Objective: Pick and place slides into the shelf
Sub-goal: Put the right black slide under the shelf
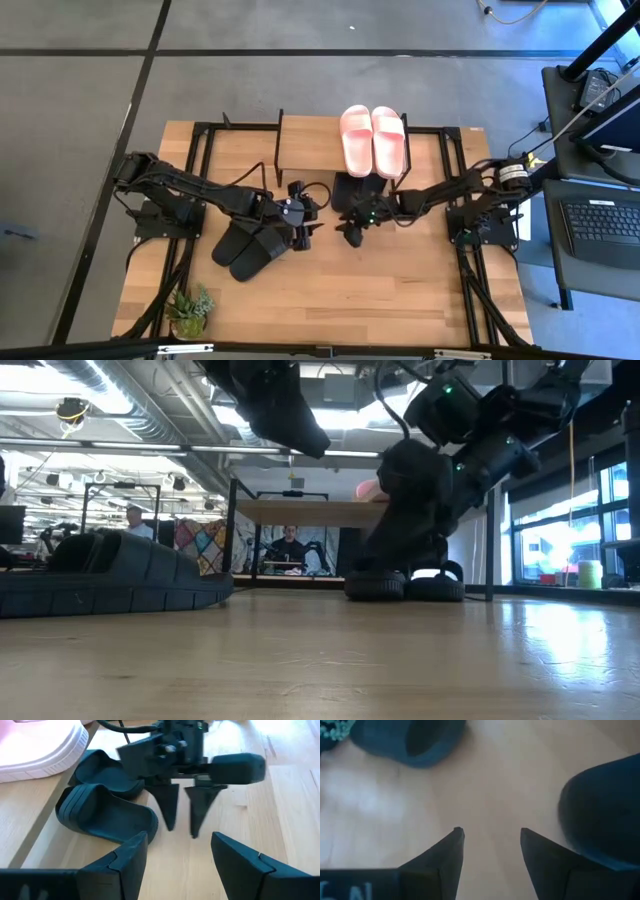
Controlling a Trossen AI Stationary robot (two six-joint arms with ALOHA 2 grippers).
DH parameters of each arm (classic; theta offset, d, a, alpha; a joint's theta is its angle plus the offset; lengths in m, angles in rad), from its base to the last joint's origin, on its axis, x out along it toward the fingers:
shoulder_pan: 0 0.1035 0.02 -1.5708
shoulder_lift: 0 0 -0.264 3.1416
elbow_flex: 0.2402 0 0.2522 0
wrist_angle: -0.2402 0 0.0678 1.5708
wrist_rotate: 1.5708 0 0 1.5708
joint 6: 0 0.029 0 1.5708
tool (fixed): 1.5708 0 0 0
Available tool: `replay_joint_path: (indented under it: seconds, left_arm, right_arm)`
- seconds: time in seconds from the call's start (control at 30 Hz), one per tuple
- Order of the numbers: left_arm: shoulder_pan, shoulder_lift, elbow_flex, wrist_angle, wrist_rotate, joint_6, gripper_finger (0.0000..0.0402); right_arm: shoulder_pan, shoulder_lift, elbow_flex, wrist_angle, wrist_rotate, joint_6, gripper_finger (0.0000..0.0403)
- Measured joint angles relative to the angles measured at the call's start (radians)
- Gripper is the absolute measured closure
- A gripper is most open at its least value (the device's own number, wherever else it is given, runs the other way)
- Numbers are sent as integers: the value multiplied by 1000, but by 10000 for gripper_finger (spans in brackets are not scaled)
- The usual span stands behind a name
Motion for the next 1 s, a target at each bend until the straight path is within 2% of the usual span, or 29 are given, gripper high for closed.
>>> replay_joint_path:
  seconds: [0.43,1.0]
  left_arm:
    - [0,0,0,-17,0,0,191]
    - [0,0,0,-18,-1,0,191]
  right_arm:
    - [-74,9,0,-58,-2,-1,207]
    - [-82,-19,-1,-91,26,-25,207]
